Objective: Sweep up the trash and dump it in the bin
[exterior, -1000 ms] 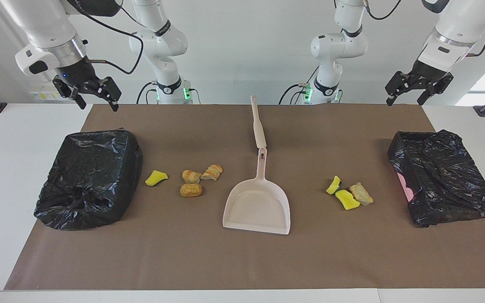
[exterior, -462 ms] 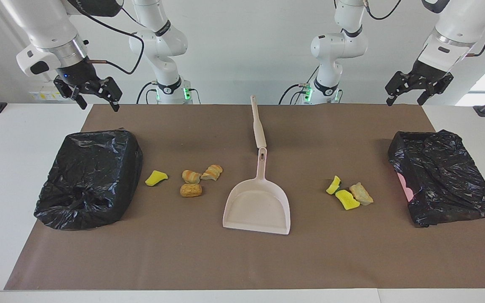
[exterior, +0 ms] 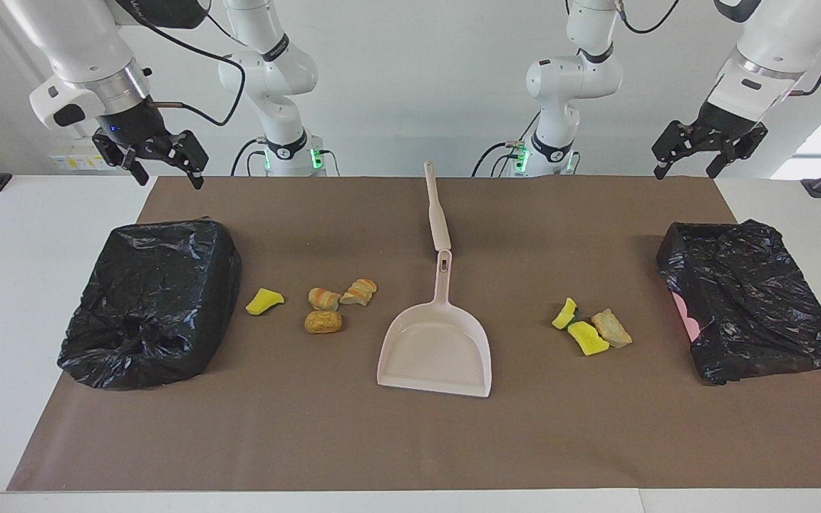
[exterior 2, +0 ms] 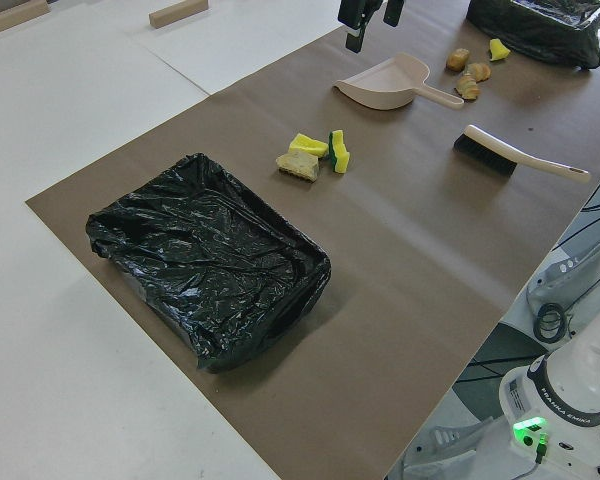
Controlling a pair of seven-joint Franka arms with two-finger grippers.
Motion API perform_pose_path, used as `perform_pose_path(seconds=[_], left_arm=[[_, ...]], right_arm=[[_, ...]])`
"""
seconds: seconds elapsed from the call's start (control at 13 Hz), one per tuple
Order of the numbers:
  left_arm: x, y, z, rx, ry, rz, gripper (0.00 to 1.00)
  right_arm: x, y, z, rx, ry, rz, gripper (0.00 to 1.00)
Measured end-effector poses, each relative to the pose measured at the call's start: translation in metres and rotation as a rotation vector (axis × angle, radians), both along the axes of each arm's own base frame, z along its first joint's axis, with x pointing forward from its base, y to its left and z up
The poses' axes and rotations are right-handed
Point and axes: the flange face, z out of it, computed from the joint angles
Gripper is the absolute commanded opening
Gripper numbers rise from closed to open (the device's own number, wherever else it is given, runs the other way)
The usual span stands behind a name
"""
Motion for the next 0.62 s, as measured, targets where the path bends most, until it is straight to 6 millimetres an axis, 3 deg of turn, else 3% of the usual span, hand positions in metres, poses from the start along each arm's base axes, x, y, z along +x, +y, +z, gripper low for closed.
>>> perform_pose_path(seconds=[0.62], left_arm=[[0.0, 0.0, 0.0, 0.0, 0.0, 0.0, 1.0]], right_arm=[[-0.0008, 0.0, -0.0024, 0.001, 0.007, 0.0, 1.0]])
